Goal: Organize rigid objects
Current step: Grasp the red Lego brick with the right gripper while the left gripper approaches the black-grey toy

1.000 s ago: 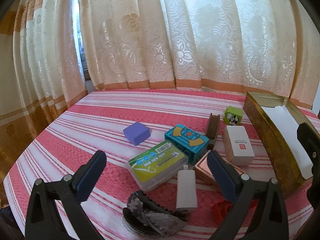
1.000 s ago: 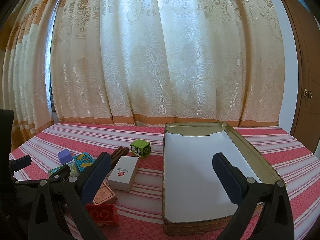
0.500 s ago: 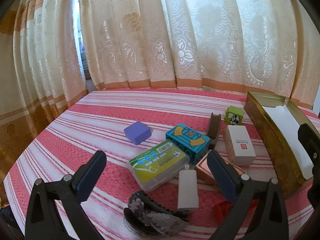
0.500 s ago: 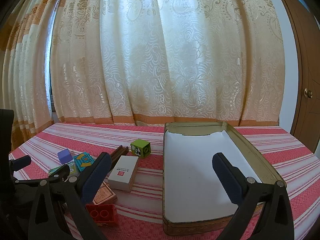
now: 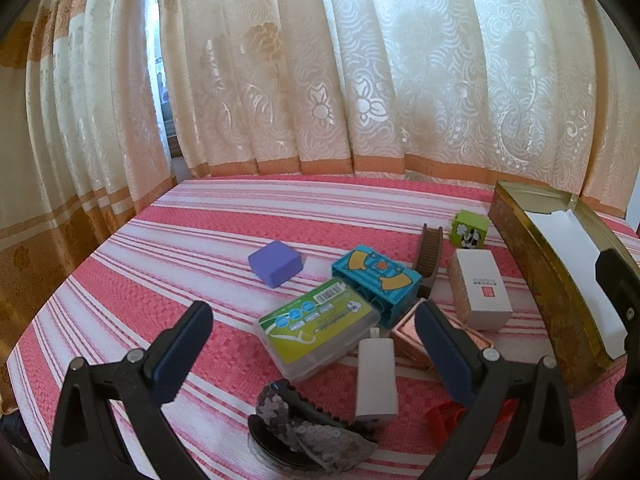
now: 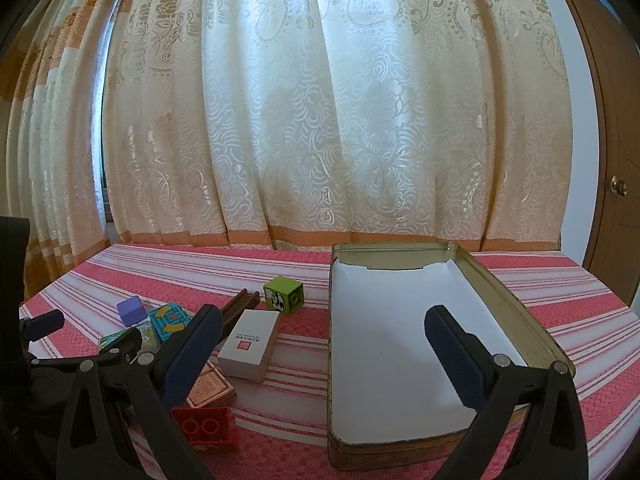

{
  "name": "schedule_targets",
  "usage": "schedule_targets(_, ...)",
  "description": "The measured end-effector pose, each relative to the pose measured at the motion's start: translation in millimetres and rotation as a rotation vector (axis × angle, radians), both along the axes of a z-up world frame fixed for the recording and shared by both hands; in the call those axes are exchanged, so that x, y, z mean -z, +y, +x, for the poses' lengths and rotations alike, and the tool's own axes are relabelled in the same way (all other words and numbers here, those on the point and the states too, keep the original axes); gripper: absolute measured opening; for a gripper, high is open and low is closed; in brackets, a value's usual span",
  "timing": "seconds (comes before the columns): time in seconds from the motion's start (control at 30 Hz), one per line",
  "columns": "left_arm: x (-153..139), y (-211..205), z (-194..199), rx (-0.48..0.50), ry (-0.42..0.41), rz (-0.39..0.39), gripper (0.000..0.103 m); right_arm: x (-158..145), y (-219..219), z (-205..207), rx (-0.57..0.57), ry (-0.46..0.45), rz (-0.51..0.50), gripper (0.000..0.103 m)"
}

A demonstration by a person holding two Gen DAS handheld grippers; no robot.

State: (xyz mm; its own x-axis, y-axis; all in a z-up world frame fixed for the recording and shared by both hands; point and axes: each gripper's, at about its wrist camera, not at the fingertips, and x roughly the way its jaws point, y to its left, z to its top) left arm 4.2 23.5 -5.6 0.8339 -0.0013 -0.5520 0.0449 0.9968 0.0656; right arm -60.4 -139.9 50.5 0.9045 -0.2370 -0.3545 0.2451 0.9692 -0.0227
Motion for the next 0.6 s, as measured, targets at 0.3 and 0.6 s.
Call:
schedule_targets(0.3, 3, 10, -7, -0.014, 0.047, -0.019, 0.102, 1, 6, 0, -0.037, -0.001, -0.005, 0.102)
schedule_targets(0.6, -2, 35, -32, -0.023, 0.027, 0.136, 0.102, 5, -3, -4, -0.116, 0.076, 0.05, 0.102)
